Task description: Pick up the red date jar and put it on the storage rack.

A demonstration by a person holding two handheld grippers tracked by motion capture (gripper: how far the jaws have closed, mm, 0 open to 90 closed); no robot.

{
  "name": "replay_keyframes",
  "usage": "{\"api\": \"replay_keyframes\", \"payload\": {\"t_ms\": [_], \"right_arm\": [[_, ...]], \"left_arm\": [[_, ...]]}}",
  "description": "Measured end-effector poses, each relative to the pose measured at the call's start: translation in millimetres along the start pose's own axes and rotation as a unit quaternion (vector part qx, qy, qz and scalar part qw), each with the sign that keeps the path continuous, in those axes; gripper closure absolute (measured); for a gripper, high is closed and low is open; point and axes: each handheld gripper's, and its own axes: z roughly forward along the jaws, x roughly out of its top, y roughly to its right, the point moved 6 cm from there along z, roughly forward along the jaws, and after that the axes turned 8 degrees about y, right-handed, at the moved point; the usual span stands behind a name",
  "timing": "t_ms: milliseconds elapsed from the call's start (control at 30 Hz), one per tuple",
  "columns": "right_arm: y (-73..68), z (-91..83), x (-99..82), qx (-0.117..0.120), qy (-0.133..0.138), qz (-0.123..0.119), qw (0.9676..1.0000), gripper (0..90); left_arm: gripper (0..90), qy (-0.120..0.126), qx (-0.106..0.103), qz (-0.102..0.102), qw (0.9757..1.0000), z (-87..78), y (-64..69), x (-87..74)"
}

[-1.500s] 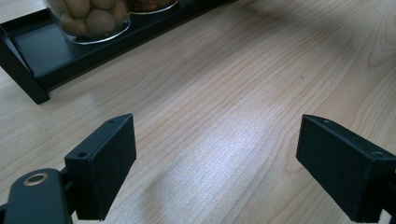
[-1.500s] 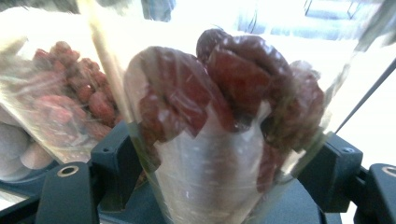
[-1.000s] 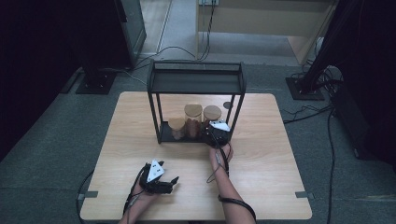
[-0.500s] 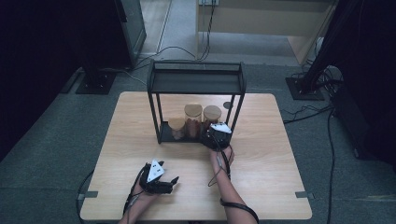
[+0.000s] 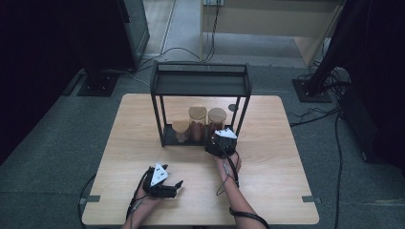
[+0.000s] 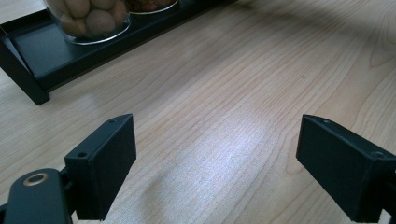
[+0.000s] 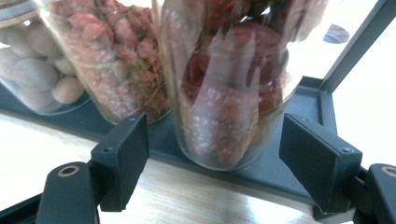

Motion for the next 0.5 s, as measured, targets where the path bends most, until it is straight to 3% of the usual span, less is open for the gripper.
{"api": "replay_keyframes", "payload": {"t_ms": [500], "right_arm": [[2.9, -7.3, -2.3, 0.018, -0.027, -0.006, 0.9995, 24.0]], "left_arm": [[12.0, 0.001, 0.001, -0.001, 1.0, 0.3, -0.5, -0.2]]}}
